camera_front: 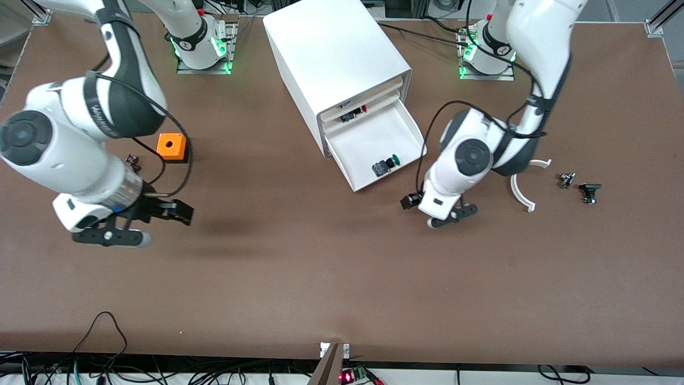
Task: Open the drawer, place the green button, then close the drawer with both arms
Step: 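Release the button and retract the right gripper while the left gripper returns, then push the drawer closed with the left gripper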
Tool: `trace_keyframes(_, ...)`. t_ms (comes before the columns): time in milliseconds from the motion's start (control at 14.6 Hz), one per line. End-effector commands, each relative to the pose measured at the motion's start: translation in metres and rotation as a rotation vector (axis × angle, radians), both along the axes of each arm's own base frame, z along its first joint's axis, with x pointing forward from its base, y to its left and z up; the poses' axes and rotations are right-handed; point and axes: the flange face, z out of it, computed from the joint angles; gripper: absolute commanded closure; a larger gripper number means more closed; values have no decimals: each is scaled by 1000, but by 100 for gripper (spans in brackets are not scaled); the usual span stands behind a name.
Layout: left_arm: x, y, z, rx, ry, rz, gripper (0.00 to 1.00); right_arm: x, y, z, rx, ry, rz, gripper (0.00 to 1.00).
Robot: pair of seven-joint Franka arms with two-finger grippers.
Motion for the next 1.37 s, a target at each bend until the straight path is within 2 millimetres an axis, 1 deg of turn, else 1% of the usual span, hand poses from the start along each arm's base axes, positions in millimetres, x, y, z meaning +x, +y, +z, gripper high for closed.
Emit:
trace_keyframes(0,-36,-2,-9,14,-39,49,0,-36,-37,24,13,-15,59,0)
trace_keyframes(69,-38,-3,-9,15,-36,67,0,-45,-48,29,9,-17,62,0)
trace_keyframes(137,-39,-4,-9,18,-28,72,0,-57,-57,41,8,-26,59,0)
trace_keyframes(206,-44,-11,-9,14,-23,62,0,-69,-66,52,7,-37,54,0)
trace_keyframes(275,-49,-17,-10,12,-16,64,0,-83,-72,61,7,-44,50,0)
trace_keyframes(412,-56,-24,-10,19,10,68,0,-110,-72,82,6,-56,55,0)
trace_keyframes(549,-66,-37,-9,18,28,55,0,-125,-72,93,5,-27,50,0)
trace_keyframes(618,-70,-40,-10,22,40,53,0,-130,-74,98,4,-16,43,0)
trace_keyframes(824,-89,-65,-11,15,58,57,0,-142,-76,107,-2,21,35,0)
trace_keyframes(961,-106,-86,-8,4,74,66,0,-142,-76,115,-19,4,57,0)
trace_keyframes(1167,-125,-100,-7,31,128,48,0,-142,-72,120,-13,17,34,0)
trace_keyframes(1236,-127,-101,-5,32,136,54,0,-144,-71,116,-13,41,5,0)
trace_keyframes(1305,-133,-106,-5,31,149,53,0,-144,-70,116,-16,48,2,0)
